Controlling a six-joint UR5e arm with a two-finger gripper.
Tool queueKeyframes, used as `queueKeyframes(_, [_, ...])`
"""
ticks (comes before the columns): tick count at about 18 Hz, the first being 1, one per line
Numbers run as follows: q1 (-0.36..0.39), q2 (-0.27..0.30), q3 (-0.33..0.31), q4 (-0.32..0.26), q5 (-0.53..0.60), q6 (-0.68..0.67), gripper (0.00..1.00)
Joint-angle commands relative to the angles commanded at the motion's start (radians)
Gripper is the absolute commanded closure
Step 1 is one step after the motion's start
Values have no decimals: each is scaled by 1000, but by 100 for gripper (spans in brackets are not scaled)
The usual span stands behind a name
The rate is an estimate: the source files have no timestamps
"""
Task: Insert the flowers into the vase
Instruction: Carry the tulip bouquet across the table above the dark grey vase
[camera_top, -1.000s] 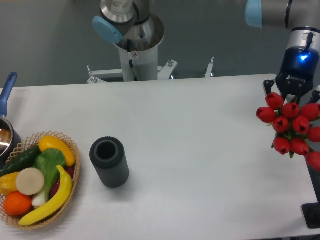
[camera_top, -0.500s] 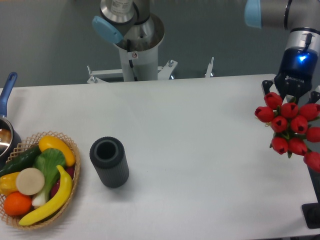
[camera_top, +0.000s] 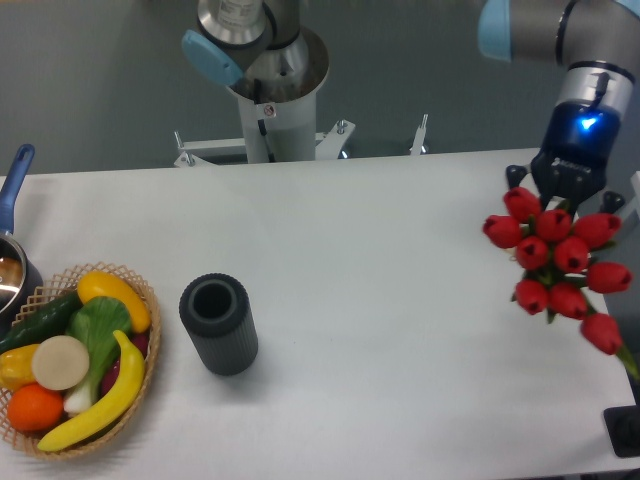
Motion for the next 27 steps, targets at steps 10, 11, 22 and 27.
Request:
queueKeyframes(10, [-127,17,-107,8,-325,31,69])
queueKeyframes(11, [-137,24,-129,8,-345,47,69])
queueKeyframes(22, [-267,80,-169,6,-477,69,69])
queueKeyframes(27, [-307,78,-183,6,-485,71,69])
